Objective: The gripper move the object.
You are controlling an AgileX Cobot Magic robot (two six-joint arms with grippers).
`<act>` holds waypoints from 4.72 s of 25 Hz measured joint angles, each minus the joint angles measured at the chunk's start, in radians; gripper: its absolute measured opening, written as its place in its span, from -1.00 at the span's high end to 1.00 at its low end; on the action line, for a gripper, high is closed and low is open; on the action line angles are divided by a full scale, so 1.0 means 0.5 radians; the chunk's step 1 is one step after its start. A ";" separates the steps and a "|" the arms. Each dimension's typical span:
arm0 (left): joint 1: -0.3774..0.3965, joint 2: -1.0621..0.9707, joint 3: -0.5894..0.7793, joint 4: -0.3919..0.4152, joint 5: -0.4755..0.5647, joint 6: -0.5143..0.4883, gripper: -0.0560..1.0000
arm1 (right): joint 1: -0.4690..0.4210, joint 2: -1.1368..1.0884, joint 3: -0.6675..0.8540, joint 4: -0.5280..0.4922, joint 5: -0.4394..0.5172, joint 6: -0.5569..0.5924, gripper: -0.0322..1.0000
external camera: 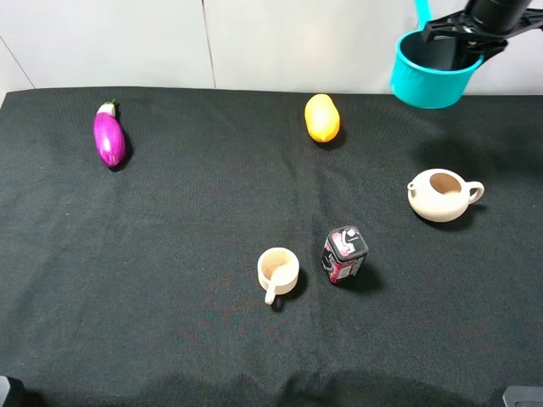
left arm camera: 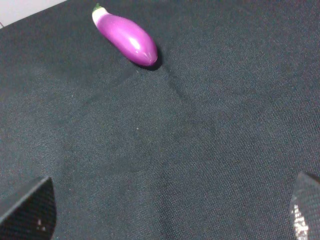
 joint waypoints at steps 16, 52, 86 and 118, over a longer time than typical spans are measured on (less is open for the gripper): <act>0.000 0.000 0.000 0.000 0.000 0.000 -0.98 | -0.300 0.000 0.368 0.125 -0.169 -0.204 0.93; 0.000 0.000 0.000 0.000 0.000 0.000 -0.98 | -0.517 0.062 0.976 0.234 -1.075 -0.315 0.93; 0.000 0.000 0.000 0.000 0.000 0.000 -0.98 | -0.517 0.126 0.876 0.254 -0.996 -0.315 -0.37; 0.000 0.000 0.000 0.000 0.000 0.000 -0.98 | -0.517 -0.819 0.854 0.166 -0.029 -0.220 -0.41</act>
